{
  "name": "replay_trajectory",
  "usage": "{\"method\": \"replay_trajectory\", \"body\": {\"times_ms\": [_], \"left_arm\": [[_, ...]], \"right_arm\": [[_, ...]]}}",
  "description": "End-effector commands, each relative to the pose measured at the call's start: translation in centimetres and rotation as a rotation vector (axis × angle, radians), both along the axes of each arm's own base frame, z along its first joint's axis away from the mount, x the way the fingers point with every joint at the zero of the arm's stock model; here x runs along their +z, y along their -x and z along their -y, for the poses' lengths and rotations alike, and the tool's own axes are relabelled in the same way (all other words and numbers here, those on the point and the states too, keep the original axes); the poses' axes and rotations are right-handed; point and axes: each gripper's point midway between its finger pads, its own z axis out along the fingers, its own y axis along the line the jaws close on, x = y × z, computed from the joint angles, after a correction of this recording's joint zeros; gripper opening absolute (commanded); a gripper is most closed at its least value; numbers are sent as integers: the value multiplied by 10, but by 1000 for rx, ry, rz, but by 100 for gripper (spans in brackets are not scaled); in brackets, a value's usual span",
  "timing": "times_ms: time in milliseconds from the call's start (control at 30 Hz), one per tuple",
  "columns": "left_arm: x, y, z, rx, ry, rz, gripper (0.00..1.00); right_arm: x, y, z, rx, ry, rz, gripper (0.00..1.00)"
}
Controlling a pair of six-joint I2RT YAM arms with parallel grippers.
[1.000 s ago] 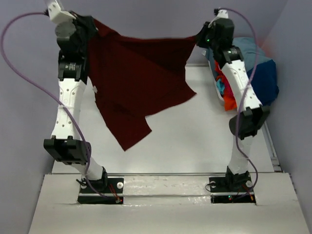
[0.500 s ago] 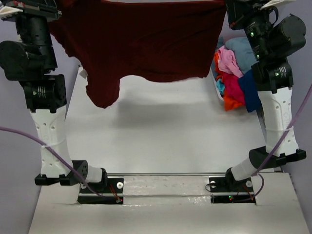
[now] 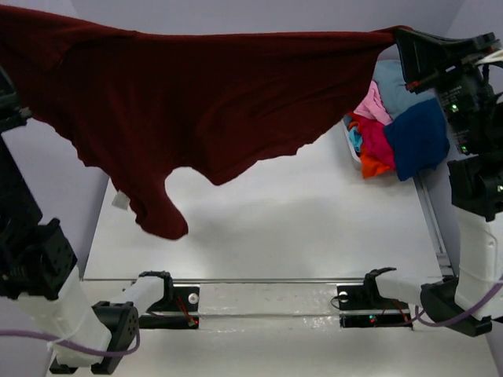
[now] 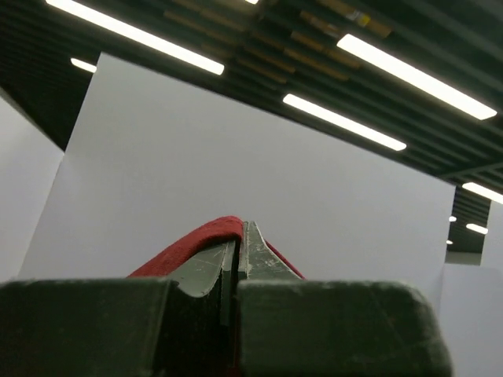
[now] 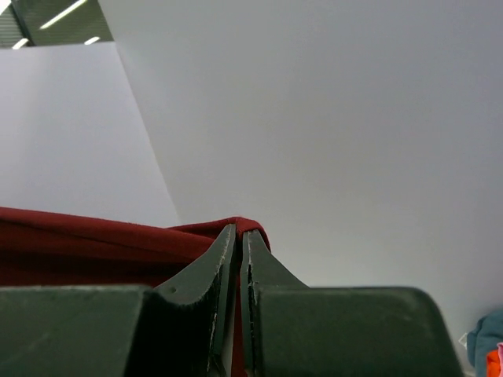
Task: Fold and stack the t-shirts
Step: Flatten out the tshirt
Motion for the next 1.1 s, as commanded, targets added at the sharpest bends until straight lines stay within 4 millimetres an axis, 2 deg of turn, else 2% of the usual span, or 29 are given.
{"method": "replay_trajectory", "body": {"times_ms": [0,67,100,167,200,233,333,367,433,467,500,533,567,600,633,667,733,767,833,867,900,933,967,1000,1067], "left_arm": [[1,24,-17,56,72,23,6],[-12,14,-22,33,134,-27,6],[-30,-4,-28,44,180,-104,6],[-53,-33,-29,10,236,-204,6],[-72,-51,-32,24,264,-284,6],[-96,-80,-31,17,287,-364,6],[-143,-128,-34,39,323,-498,6],[-176,-159,-33,46,327,-585,6],[-205,-186,-28,27,326,-637,6],[-242,-210,-25,28,328,-715,6],[-263,-225,-24,25,331,-756,6],[-274,-236,-21,9,340,-757,6],[-315,-257,-19,11,341,-834,6],[-325,-266,-18,2,346,-823,6],[-341,-275,-17,1,343,-840,6],[-372,-286,-17,10,346,-889,6],[-405,-313,-16,23,327,-922,6],[-432,-333,-19,38,332,-968,6],[-453,-355,-15,29,292,-996,6],[-477,-375,-15,45,271,-1042,6],[-478,-387,-11,30,243,-1028,6],[-486,-397,-16,41,235,-1038,6],[-493,-418,-20,48,213,-1042,6],[-493,-429,-14,20,184,-1044,6],[-494,-450,-17,19,152,-1046,6]], "right_arm": [[-3,17,15,-47,-28,-13,7],[-19,9,18,-71,-38,-52,7],[-23,8,24,-103,-56,-68,7],[-45,-9,30,-157,-59,-149,7],[-59,-25,30,-176,-55,-195,7],[-78,-40,28,-190,-46,-251,7],[-121,-81,20,-205,-45,-364,7],[-152,-98,14,-202,-29,-431,7],[-193,-125,6,-201,-28,-518,7],[-210,-137,3,-200,-26,-545,7],[-232,-148,0,-203,-15,-586,7],[-270,-165,-5,-205,-7,-658,7],[-289,-173,-8,-204,-1,-686,7],[-322,-181,-10,-211,10,-740,7],[-339,-187,-14,-203,-8,-768,7],[-360,-203,-18,-205,-9,-780,7],[-394,-220,-22,-208,-40,-798,7],[-430,-235,-23,-229,-25,-845,7],[-465,-252,-26,-244,-22,-883,7],[-461,-268,-29,-244,-26,-849,7],[-501,-284,-34,-250,5,-903,7],[-511,-297,-30,-263,11,-906,7],[-492,-319,-38,-239,4,-860,7],[-525,-336,-33,-257,17,-904,7],[-527,-361,-29,-277,16,-878,7]]}}
